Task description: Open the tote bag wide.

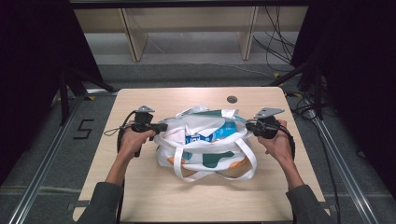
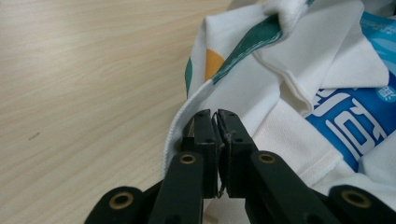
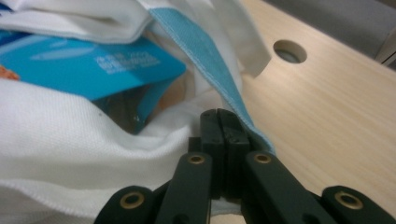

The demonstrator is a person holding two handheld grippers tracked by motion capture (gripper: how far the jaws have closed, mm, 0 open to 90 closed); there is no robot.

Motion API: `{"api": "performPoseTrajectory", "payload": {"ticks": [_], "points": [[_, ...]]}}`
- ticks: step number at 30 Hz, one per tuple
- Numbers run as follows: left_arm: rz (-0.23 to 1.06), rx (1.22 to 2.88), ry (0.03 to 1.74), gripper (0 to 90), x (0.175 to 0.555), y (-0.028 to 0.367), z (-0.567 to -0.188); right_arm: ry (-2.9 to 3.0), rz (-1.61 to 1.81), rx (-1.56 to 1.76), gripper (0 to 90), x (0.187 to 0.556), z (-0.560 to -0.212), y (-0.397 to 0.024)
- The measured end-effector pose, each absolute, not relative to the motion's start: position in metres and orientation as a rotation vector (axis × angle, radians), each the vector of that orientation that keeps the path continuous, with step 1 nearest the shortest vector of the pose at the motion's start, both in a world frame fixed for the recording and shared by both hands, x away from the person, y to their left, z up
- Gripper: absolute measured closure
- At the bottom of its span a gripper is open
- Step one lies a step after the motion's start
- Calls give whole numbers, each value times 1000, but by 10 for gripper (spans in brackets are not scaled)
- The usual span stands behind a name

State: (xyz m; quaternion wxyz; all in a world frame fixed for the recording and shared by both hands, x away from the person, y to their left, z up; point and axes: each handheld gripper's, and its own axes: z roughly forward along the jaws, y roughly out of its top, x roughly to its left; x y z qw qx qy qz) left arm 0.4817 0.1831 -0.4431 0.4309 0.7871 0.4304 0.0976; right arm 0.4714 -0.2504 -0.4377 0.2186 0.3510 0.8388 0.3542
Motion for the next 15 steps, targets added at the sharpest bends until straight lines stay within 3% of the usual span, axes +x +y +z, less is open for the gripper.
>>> {"api": "performPoseTrajectory", "payload": {"ticks": [8,12,15], "points": [[262,1910,994,775,461,174,-422,2263,1125,907,892,452,-411,-248],[260,1823,949,631,448,173,-412,2243,1180,875,807,441,-399,-248],[248,1807,934,568,434,174,-403,2217,1220,899,665,431,-394,-248]]}}
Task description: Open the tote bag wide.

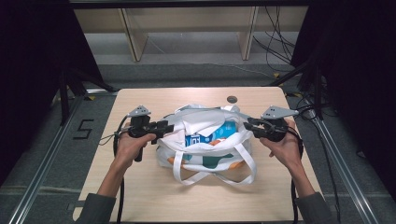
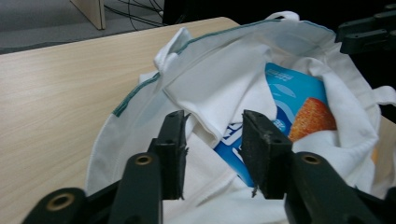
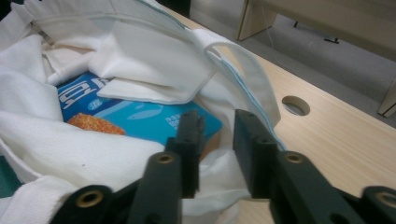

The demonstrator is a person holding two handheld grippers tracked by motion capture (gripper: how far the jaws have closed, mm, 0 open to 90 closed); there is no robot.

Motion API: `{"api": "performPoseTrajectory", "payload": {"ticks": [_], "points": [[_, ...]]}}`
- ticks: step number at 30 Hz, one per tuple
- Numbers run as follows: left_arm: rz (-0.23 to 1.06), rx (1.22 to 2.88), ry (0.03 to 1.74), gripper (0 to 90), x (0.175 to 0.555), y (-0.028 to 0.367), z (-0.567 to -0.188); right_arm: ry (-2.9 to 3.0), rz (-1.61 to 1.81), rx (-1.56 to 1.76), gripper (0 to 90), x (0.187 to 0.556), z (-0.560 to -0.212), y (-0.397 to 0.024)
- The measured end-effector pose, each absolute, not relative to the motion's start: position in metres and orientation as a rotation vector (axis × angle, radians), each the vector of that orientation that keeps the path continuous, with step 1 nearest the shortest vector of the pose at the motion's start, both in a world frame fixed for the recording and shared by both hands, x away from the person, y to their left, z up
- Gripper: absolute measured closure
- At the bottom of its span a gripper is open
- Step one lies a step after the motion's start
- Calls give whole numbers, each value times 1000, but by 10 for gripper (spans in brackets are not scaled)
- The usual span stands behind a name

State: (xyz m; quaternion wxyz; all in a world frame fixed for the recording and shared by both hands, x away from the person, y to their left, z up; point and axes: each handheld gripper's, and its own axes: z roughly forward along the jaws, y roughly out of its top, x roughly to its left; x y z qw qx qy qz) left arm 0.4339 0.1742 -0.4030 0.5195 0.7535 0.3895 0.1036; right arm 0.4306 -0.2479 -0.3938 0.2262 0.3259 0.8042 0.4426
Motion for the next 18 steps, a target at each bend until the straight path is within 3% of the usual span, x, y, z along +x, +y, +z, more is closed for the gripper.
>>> {"api": "performPoseTrajectory", "payload": {"ticks": [10,18], "points": [[260,1793,933,419,409,186,-396,2182,1260,932,488,418,-391,-253],[253,1827,944,388,391,195,-403,2185,1283,940,426,402,-392,-255]]}}
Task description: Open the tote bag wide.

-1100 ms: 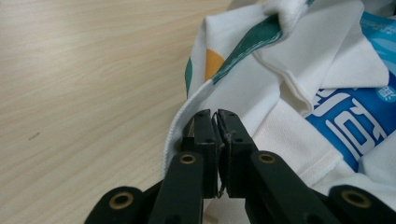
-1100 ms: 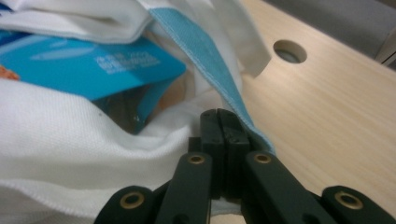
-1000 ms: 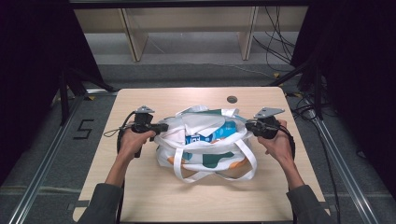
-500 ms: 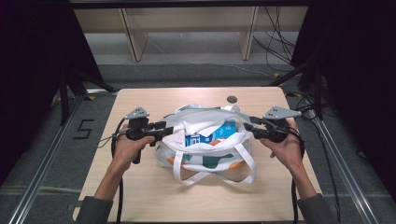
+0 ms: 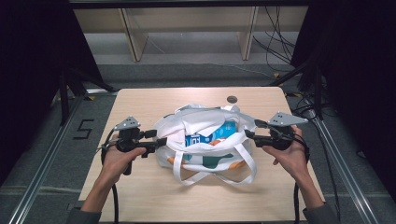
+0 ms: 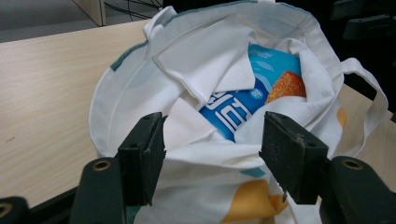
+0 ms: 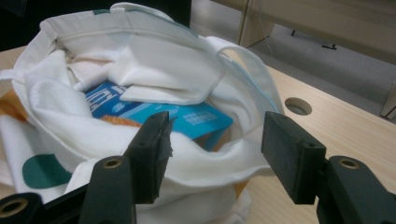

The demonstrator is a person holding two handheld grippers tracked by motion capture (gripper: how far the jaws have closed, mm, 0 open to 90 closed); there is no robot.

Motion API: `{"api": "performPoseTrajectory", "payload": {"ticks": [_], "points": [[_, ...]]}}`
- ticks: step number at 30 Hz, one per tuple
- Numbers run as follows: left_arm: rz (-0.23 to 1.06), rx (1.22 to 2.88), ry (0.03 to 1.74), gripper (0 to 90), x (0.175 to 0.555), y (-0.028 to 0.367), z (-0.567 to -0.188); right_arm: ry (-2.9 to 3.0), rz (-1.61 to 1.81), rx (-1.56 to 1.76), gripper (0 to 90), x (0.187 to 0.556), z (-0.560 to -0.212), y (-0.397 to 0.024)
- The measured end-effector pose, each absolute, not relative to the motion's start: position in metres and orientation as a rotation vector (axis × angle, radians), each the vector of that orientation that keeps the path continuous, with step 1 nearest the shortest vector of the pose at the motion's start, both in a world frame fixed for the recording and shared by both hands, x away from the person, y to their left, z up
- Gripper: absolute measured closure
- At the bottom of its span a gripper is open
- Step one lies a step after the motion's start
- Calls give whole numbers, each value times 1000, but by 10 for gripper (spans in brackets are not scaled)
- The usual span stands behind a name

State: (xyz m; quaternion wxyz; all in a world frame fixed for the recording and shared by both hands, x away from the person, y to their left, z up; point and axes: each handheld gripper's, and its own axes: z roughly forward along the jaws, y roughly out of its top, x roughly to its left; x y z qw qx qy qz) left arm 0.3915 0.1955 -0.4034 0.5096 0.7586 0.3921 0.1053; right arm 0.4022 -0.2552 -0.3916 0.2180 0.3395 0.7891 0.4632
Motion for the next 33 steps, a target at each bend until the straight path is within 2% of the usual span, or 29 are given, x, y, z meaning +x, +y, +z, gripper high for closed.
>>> {"api": "performPoseTrajectory", "payload": {"ticks": [6,13,33], "points": [[244,1832,929,361,378,197,-409,2170,1285,912,381,393,-398,-258],[262,1864,896,343,361,195,-414,2188,1278,906,368,383,-401,-260],[267,1875,888,289,344,192,-418,2193,1278,919,332,368,-404,-259]]}}
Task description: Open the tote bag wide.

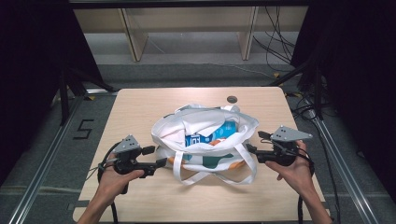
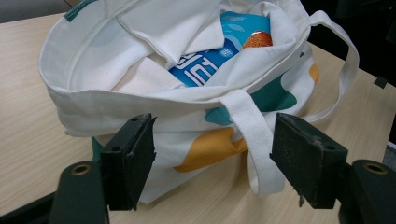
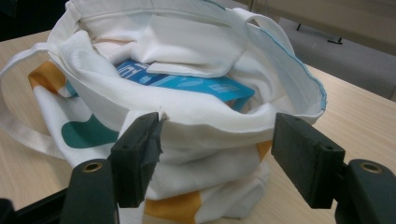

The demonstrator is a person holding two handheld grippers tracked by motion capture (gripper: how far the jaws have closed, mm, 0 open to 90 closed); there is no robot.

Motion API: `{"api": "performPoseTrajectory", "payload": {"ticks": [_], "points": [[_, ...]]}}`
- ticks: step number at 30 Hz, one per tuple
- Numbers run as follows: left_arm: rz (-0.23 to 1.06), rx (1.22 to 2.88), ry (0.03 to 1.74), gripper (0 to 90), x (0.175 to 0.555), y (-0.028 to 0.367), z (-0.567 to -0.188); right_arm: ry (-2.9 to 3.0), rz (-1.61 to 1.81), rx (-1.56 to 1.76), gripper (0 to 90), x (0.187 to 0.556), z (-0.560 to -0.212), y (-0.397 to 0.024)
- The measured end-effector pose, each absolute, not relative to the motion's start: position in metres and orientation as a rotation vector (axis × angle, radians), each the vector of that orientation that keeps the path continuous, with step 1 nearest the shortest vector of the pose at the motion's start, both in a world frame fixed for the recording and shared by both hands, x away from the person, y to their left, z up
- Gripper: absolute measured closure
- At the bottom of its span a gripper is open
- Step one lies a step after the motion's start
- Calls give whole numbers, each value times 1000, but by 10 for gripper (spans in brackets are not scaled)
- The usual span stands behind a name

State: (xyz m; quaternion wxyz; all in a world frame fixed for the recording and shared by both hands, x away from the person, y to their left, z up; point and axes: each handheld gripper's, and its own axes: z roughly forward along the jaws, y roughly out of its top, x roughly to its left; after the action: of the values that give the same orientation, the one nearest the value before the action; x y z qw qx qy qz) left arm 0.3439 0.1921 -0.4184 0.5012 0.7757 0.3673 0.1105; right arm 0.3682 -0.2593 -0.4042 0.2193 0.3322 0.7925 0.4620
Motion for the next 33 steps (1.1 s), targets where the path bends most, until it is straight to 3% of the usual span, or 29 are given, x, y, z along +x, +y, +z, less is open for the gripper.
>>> {"api": "performPoseTrajectory", "payload": {"ticks": [33], "points": [[252,1962,846,223,297,195,-468,2177,1282,975,280,311,-446,-287]]}}
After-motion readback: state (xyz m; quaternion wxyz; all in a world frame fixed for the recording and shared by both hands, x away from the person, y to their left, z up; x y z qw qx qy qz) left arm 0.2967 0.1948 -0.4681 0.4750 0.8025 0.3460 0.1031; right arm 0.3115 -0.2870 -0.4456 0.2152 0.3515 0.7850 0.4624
